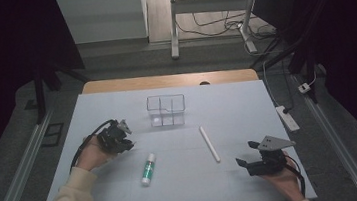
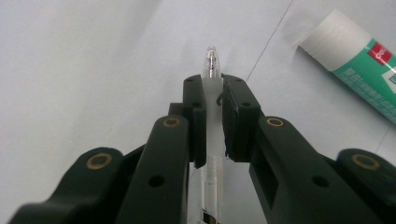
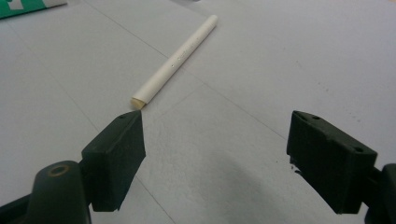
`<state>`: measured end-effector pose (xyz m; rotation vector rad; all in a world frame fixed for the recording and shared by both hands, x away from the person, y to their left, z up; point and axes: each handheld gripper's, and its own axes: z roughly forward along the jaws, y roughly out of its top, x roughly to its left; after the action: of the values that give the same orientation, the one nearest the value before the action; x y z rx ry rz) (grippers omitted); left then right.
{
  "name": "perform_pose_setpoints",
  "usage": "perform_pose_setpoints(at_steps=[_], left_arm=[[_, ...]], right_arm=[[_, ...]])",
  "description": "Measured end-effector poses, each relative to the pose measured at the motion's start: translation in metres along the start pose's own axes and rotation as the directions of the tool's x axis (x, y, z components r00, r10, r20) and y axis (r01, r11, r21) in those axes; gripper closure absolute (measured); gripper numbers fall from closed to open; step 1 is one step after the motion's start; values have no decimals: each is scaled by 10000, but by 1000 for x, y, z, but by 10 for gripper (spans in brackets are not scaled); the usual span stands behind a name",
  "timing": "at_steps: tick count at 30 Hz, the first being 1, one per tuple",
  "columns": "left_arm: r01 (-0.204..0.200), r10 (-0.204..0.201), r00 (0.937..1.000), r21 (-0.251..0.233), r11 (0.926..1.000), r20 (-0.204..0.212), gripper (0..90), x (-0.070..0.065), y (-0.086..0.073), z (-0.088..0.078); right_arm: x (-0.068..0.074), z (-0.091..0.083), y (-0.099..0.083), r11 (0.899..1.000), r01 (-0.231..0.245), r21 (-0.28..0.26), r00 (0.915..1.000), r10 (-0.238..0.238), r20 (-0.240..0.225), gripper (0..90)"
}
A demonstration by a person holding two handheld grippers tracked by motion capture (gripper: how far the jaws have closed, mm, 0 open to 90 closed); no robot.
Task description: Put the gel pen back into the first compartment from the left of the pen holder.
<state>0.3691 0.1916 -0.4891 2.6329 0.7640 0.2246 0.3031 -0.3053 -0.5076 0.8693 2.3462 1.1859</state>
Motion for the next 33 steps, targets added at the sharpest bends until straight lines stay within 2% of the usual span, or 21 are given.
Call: perform_pose_setpoints(at_steps=[5,18,27,33], left_arm=[[98,-100,9998,-138,9999,-157,804,0,-2,-6],[295,-311,9993,-732,9969,-205,803,1,-3,-20],[735,-788,9964,-1413,9872,-318,803,2,-6,-31],[671,-772,9957,-1743,9824,-518,803,1,-6,-40]], right_arm=[[0,0,0,10000,11,21,10000,-11,-16,188],[0,0,0,10000,26,32,10000,-26,-13,188],[0,0,0,10000,18,10,10000,-18,8,188],[0,0,0,10000,14,26,10000,-15,63,188]])
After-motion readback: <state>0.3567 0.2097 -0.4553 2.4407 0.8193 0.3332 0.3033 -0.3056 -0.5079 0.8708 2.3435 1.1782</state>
